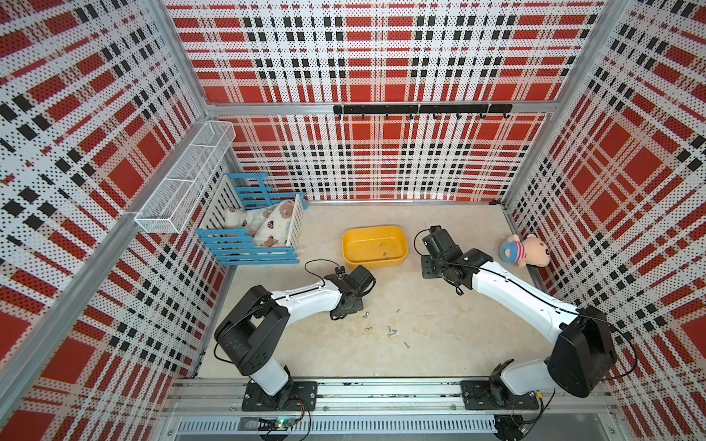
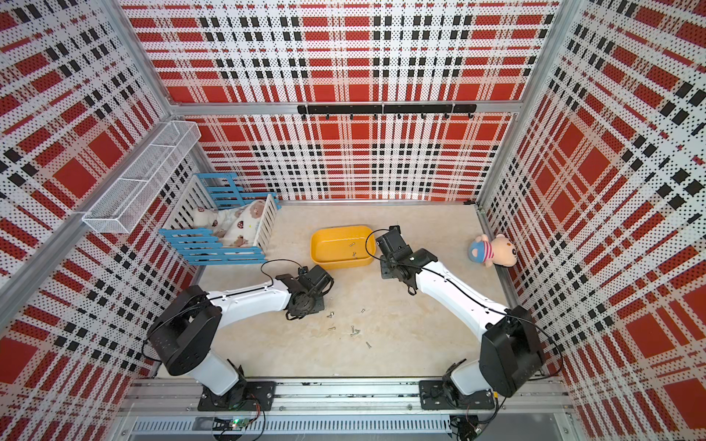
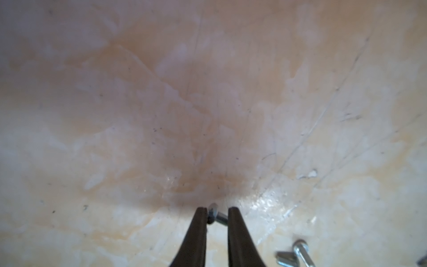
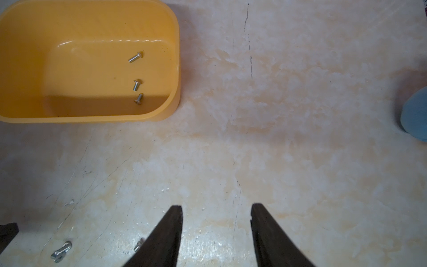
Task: Put the screws on the desktop into the storage box
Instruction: Pick up the screw from the center of the board, then place the screw in the storage box.
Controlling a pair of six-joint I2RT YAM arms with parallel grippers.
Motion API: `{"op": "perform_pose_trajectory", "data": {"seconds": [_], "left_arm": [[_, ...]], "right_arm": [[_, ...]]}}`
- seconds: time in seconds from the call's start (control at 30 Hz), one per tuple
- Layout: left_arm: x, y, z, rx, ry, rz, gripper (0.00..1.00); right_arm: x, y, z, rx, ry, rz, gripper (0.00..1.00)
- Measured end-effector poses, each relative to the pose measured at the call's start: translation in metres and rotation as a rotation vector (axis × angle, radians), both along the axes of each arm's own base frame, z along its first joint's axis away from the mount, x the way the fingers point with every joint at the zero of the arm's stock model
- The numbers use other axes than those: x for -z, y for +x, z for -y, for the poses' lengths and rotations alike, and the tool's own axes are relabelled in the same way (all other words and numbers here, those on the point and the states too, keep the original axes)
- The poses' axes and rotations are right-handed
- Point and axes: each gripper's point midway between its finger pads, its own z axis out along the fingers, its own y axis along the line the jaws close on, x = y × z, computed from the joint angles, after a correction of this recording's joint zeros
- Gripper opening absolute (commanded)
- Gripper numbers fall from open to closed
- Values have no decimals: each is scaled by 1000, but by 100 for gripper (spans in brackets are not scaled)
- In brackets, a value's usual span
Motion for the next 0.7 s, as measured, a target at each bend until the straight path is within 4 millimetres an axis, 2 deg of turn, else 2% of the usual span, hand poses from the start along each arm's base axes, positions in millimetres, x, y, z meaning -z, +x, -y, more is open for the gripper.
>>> {"op": "perform_pose_trajectory", "data": {"seconds": [0.27,0.43,0.5,0.57,0.7], "left_arm": [[-75,41,18,-3,-54,144,19],[-115,88,25,-23,-72,232,18],[-120,108,30,-28,-68,249,18],[-116,126,35,-28,-59,252,18],[-91,154,42,-23,-31,220,18]], "right_arm": [[-1,0,0,0,1,1,54],[-4,2,-2,-1,4,5,54],[-7,4,-3,-2,9,9,54],[-9,6,-5,-3,12,13,54],[-10,7,-5,-3,14,14,54]]}}
